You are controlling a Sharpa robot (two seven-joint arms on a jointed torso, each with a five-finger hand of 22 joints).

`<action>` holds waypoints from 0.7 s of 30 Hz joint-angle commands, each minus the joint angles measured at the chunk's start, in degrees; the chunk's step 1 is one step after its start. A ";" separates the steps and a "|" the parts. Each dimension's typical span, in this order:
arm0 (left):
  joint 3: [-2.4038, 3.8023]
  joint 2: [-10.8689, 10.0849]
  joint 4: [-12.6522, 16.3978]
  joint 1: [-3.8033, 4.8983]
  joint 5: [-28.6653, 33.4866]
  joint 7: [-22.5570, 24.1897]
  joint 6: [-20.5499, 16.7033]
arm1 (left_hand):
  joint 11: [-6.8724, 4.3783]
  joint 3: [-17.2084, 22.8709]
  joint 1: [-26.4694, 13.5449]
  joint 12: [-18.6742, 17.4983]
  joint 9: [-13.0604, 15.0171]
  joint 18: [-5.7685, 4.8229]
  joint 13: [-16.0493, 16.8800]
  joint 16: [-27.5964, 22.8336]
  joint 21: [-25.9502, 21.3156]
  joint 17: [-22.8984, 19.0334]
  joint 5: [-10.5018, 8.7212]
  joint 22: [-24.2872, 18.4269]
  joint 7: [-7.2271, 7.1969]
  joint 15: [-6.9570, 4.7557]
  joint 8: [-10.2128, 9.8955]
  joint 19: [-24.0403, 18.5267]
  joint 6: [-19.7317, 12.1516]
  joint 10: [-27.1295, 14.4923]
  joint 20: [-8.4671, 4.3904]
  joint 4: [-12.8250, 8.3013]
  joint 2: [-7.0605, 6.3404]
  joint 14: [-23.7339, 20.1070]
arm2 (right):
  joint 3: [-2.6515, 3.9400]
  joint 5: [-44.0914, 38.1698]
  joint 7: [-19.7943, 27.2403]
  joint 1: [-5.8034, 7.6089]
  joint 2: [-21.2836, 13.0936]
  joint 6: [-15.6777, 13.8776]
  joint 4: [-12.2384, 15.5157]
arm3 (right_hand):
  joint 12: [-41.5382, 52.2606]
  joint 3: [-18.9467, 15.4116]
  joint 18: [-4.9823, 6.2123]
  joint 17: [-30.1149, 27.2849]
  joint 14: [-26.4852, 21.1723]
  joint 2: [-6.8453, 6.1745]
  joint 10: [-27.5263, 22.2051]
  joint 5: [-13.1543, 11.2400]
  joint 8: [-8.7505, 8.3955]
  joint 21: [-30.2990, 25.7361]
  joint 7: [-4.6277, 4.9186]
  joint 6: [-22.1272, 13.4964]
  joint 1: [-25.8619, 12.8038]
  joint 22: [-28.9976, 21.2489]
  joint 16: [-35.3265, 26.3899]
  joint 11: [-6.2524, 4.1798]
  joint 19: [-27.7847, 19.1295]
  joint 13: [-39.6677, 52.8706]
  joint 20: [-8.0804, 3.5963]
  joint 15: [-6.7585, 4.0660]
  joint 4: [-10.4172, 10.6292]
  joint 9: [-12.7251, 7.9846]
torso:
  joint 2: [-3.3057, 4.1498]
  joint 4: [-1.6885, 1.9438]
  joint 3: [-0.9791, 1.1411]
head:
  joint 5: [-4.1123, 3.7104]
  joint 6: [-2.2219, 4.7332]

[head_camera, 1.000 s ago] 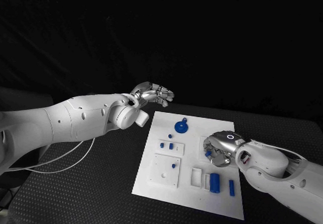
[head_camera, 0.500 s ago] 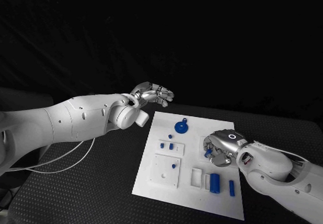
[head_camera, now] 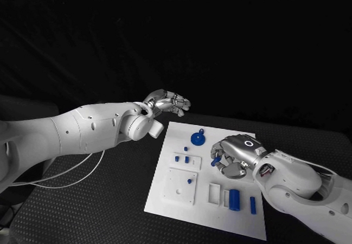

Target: Assemble the parts on the task board

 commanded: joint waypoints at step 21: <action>0.04 0.72 -0.07 0.06 0.44 0.38 1.02 | 0.01 0.03 -0.62 0.08 -0.08 -0.01 -0.07 -0.46 -0.47 0.17 -0.09 0.14 -0.16 0.17 -0.08 -0.07 -0.44 -0.40 0.32 0.46 0.06 0.22 | -2.78 -2.48 2.35 -5.85 8.14 -2.61 -0.98 | -0.53 0.72 1.19 0.33 0.36 0.27 0.44 -0.02 0.26 0.31 0.02 0.50 0.13 0.03 0.14 0.03 0.37 0.15 -0.06 -0.14 -0.02 0.47 | 0.03 0.00 -0.16 | 2.81 -1.49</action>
